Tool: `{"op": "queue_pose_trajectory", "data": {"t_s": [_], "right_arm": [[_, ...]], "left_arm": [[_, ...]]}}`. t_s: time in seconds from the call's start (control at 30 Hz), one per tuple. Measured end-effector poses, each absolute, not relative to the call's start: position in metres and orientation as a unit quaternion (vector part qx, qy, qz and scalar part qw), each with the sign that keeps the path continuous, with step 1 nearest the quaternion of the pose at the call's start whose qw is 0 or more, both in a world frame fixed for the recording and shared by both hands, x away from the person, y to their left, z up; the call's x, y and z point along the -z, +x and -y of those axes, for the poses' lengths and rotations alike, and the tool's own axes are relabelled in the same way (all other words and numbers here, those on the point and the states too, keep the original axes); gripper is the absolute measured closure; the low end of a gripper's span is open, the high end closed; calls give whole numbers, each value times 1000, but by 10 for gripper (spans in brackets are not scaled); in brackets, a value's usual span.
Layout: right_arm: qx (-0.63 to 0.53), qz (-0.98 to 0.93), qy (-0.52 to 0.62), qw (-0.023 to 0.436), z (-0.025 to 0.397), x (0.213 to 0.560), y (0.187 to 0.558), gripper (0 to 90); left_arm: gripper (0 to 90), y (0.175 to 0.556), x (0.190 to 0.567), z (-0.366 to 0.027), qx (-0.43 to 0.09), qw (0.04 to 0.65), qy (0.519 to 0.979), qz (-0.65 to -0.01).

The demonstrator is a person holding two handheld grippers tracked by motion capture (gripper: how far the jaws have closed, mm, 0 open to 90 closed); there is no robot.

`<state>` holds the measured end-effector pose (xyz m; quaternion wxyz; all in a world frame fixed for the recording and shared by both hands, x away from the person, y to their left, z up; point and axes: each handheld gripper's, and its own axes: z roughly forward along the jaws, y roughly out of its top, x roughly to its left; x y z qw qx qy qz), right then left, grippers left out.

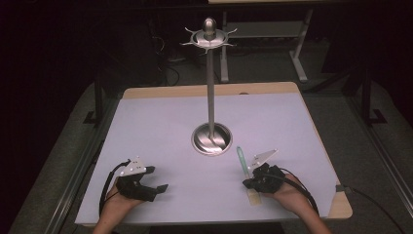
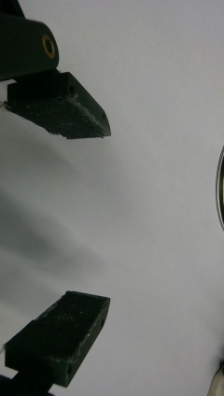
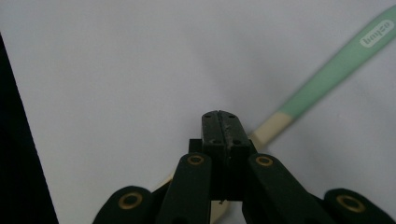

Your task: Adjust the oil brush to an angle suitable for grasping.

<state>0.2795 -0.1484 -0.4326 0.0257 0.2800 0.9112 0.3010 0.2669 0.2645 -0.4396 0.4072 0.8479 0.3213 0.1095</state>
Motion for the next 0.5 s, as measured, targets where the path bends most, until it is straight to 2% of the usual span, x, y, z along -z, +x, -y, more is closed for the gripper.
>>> {"op": "queue_pose_trajectory", "data": {"t_s": [0.5], "right_arm": [[-277, -915, 290, 37, 155, 430, 280, 900]], "left_arm": [[148, 266, 439, -266, -110, 409, 846, -325]]}}
